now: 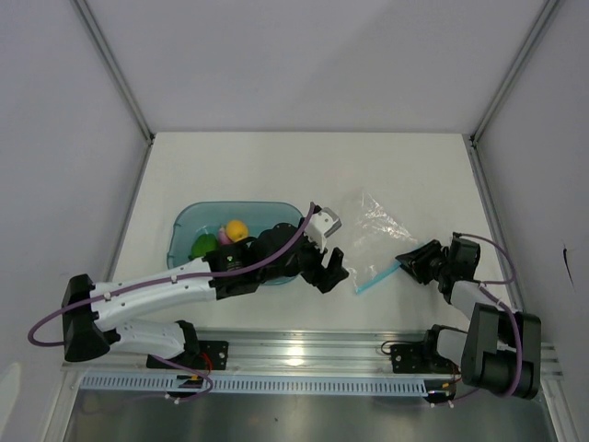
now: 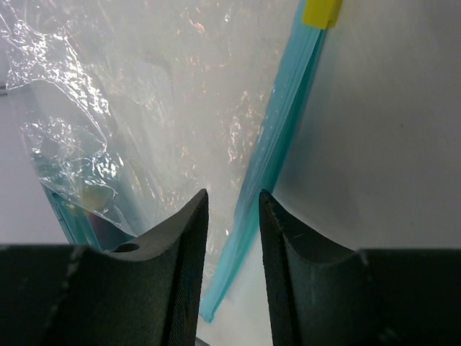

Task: Place the food in the zip-top bag and seal the zipper
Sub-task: Pick up the zipper food storage bag at the center of the board.

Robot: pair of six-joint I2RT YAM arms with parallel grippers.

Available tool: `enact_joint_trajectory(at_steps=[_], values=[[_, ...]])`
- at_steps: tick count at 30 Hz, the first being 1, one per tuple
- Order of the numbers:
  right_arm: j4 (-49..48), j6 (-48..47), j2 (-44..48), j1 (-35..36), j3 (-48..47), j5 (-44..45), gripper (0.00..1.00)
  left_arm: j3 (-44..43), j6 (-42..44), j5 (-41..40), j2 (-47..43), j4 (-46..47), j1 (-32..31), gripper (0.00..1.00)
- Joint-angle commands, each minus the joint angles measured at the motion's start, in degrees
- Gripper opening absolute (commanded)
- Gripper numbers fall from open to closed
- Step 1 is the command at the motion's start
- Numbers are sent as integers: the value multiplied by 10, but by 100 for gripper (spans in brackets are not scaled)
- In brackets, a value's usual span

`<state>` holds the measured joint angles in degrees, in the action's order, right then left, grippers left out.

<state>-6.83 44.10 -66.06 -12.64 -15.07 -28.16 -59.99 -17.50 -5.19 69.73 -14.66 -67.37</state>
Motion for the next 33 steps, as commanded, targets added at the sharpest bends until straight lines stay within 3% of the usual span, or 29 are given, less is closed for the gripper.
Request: enact_joint_trajectory(at_steps=[1,13,19,22,24,27,28,30,33], values=[[-64,13,-11,-5,6,-20,37,9,0,8,-12,20,-2,82],[-226,71,-130,-8,24,-51,31,14,-1,5,-12,20,-2,82],[-281,89,-189,-7,15,-56,18,15,-3,1,-6,20,-2,82],[-286,93,-203,-5,8,-62,1,11,-3,-4,3,19,-2,82],[-282,93,-197,-2,4,-70,0,1,0,-4,11,16,-2,83],[-177,83,-128,20,-12,-71,0,-19,22,-7,38,9,-2,88],[-139,78,-68,33,-33,-54,0,-23,26,-10,46,7,-2,90],[8,63,0,85,-64,-17,0,-43,39,-40,74,2,-6,99],[166,80,115,142,-120,62,0,-58,75,-112,102,14,-24,100]])
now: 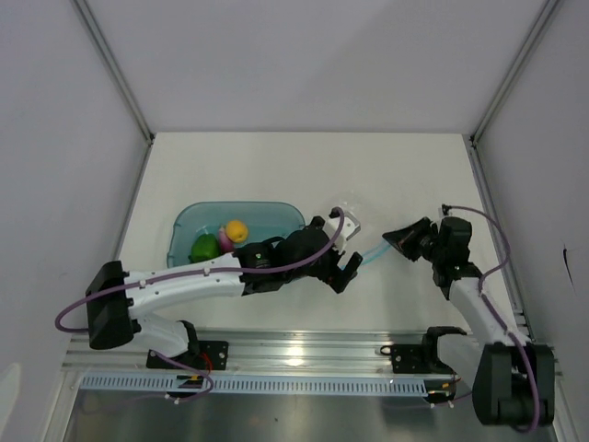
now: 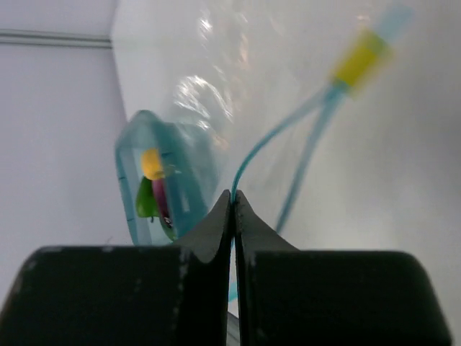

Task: Place the food in the zip-top bag and seal the zipper
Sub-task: Pick up the zipper food storage bag at the center of the board.

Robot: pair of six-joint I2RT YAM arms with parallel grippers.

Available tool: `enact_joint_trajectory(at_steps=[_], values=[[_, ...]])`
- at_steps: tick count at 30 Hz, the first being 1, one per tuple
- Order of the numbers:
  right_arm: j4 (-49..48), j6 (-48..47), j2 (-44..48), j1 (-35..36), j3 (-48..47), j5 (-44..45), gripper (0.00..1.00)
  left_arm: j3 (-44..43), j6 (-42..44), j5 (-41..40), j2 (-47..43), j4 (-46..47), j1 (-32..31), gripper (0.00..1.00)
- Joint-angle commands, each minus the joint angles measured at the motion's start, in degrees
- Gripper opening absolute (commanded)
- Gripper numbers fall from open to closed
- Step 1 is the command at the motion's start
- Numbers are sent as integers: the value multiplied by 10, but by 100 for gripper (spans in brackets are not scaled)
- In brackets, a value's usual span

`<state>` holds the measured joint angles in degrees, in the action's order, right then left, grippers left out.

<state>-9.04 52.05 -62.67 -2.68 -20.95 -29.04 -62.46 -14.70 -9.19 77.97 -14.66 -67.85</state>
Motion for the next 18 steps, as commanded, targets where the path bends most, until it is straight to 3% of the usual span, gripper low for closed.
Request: enact_joint_trajectory(at_steps=[1,6,18], values=[[221,9,116,50,-75,98,0,-35,56,-92,25,35,-25,99],[361,40,149,83,-153,105,0,-49,89,-149,51,68,-39,99],[433,67,196,154,-189,179,0,-75,53,-123,63,75,-47,99]])
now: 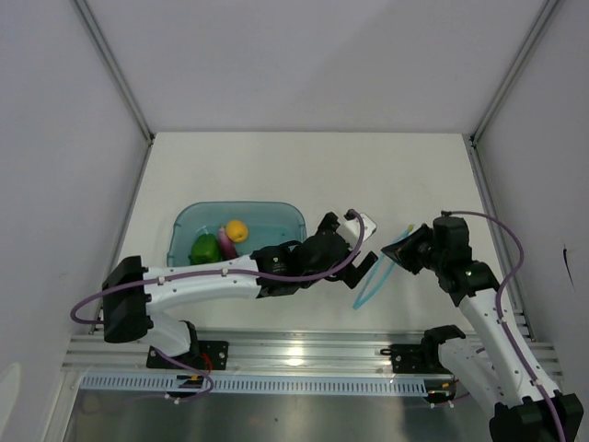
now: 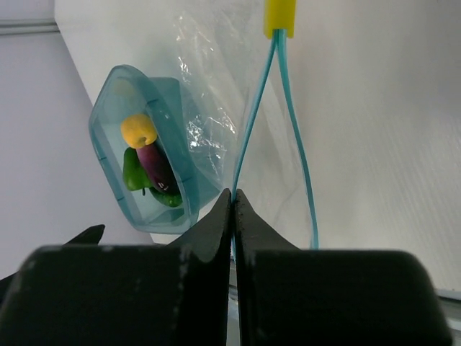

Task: Place the food in the zip-top bag and seal the zipper
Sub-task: Pick up the zipper food storage bag at the center of the board.

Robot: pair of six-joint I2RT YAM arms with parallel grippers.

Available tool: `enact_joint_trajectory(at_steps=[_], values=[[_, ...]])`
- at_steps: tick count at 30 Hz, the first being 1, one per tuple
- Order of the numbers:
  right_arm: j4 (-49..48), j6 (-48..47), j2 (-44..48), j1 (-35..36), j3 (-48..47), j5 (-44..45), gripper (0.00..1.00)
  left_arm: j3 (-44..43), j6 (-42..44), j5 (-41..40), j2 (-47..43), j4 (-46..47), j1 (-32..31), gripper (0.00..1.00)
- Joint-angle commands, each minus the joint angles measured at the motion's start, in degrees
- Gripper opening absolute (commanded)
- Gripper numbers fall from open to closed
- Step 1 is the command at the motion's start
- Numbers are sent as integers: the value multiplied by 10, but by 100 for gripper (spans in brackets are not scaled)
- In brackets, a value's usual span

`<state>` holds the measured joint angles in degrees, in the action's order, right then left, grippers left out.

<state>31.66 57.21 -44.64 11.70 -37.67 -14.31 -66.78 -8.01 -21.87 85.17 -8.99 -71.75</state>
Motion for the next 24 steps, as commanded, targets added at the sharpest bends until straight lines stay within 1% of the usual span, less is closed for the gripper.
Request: enact_joint_trajectory(at_steps=[1,5,9,14,21,24], values=[[26,19,18,16,-18,34,0,-39,-15,2,-6,16,-9,100],[25,37,25,44,-19,55,0,-57,-24,-2,13,6,-20,100],[29,44,25,56,-28,60,0,-63,-30,4,25,6,-29,100],[33,48,31,62,-41,64,0,-76,-44,3,49,-7,-30,100],[30,57,32,65,-50,55,0,-62,-64,10,68,-6,-30,100],[33,60,39,69,-55,60,0,-61,-75,-5,76,-14,-30,99]])
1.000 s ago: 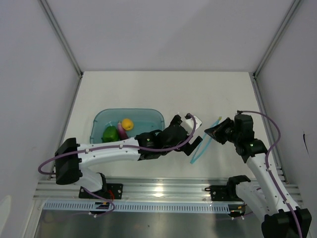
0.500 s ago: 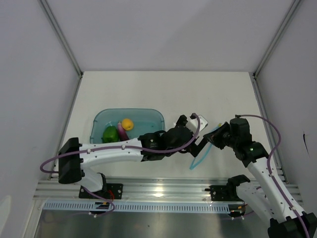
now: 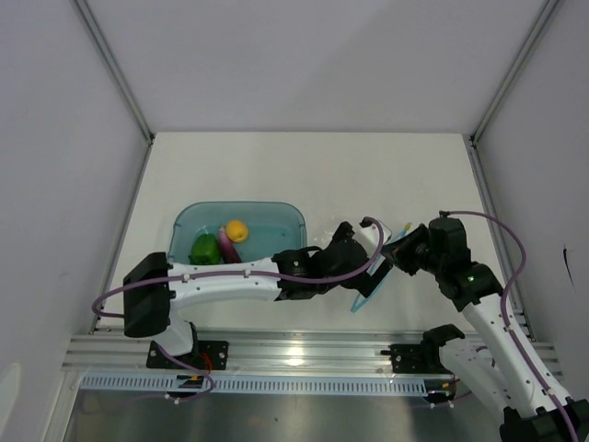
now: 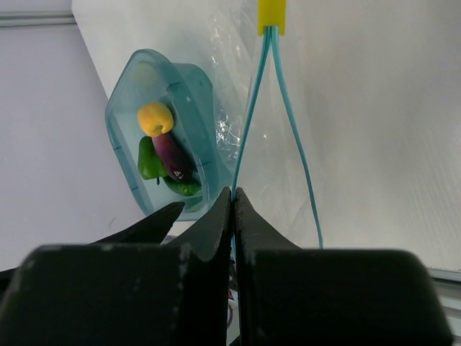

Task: Place the food in the zip-top bag and seal the zipper
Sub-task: Pick up the zipper food storage bag at the center of the board, then open the zipper of the food storage bag at the center of the board.

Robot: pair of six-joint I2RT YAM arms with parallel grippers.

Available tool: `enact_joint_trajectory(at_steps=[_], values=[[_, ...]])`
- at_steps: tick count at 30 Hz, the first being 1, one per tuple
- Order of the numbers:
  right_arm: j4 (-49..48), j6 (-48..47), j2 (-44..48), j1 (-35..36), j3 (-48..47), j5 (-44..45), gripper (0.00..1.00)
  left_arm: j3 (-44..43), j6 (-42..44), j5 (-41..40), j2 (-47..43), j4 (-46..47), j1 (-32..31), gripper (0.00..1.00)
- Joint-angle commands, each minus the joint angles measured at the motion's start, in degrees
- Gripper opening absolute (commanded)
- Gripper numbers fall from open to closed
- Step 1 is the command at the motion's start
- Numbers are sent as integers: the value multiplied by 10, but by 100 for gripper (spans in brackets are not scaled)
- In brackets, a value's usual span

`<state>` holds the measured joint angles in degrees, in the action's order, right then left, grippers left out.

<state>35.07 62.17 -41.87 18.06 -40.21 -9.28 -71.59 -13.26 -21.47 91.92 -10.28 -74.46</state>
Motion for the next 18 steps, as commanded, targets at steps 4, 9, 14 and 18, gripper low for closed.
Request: enact_joint_trajectory(at_steps=[4,9,14,18], values=[[4,8,13,8,-40,7,0,-20,-34,-29,21,-21,-2,94],[0,7,14,15,-38,1,0,-11,-37,13,27,-10,9,73],[1,-13,17,18,-39,-7,0,12,-58,68,12,4,48,33],[14,-57,19,19,-50,3,1,8,-54,105,4,6,57,1]])
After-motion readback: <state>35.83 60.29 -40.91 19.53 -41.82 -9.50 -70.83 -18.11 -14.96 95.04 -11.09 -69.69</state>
